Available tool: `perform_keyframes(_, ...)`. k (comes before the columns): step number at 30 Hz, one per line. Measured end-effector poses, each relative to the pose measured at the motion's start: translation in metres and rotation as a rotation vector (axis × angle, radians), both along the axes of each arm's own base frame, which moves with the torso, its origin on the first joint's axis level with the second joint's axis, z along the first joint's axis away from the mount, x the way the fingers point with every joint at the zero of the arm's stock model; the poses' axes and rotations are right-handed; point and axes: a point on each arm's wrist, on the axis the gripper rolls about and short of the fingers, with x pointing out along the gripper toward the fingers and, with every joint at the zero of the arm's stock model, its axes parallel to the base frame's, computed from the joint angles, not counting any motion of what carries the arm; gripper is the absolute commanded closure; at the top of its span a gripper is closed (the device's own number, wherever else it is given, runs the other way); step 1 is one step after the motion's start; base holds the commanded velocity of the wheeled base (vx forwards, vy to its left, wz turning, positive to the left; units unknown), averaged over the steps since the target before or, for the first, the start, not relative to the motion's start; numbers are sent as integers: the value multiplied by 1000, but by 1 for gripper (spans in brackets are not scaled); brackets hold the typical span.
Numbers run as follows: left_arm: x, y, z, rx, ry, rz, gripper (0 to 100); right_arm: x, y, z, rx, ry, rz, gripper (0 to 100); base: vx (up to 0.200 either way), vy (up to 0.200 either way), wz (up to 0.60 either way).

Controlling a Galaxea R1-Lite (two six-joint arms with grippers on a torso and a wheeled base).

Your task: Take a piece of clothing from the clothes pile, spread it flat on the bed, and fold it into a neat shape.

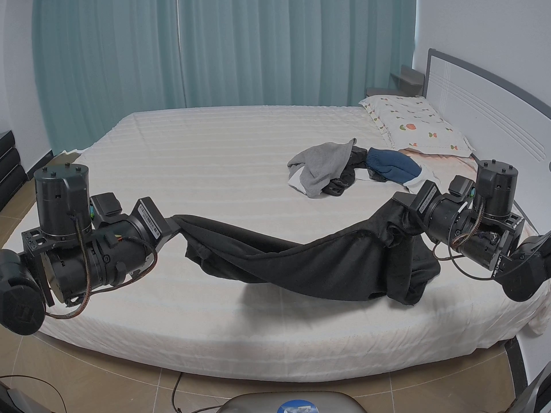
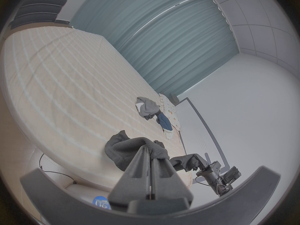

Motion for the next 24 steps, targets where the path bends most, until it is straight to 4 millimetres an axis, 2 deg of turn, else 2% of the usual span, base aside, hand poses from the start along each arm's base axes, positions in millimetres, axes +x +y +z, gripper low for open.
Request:
perform_keyframes(15, -7, 4, 9, -12, -34, 2, 100, -1, 4, 1, 4, -5, 21, 100, 0, 200, 0)
perform_keyframes(24, -8, 11, 14, -18, -53, 24, 100, -3, 8, 13, -1, -51, 41, 100, 0, 200, 0)
